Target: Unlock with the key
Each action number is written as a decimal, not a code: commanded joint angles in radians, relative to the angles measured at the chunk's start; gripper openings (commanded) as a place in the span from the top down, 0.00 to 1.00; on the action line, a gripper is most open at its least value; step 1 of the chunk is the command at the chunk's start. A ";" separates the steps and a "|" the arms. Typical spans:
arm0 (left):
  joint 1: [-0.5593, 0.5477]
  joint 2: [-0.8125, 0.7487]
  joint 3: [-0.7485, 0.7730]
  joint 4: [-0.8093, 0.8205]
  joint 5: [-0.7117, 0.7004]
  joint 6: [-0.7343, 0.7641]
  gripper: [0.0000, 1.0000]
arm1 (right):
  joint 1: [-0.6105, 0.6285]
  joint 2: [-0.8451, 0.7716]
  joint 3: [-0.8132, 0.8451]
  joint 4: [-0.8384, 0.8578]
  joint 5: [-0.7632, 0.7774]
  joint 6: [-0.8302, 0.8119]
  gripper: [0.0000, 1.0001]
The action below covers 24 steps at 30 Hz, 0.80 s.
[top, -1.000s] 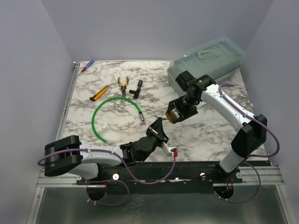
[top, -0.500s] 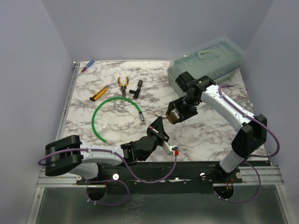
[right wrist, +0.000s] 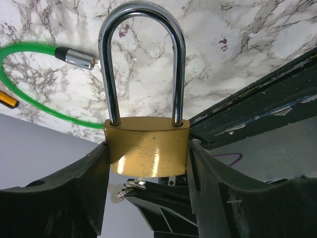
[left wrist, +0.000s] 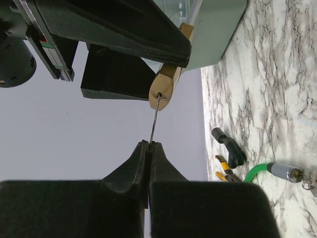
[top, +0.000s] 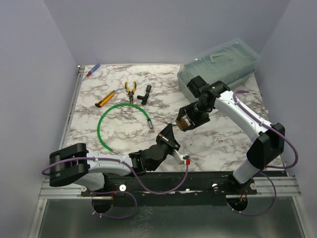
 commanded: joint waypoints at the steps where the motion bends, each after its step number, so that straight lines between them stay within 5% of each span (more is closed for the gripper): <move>1: -0.004 0.023 0.032 0.018 -0.029 -0.012 1.00 | 0.009 -0.041 -0.002 0.017 -0.035 0.014 1.00; 24: -0.005 0.096 0.075 0.027 -0.076 0.011 1.00 | 0.021 0.023 0.097 -0.036 -0.020 0.061 1.00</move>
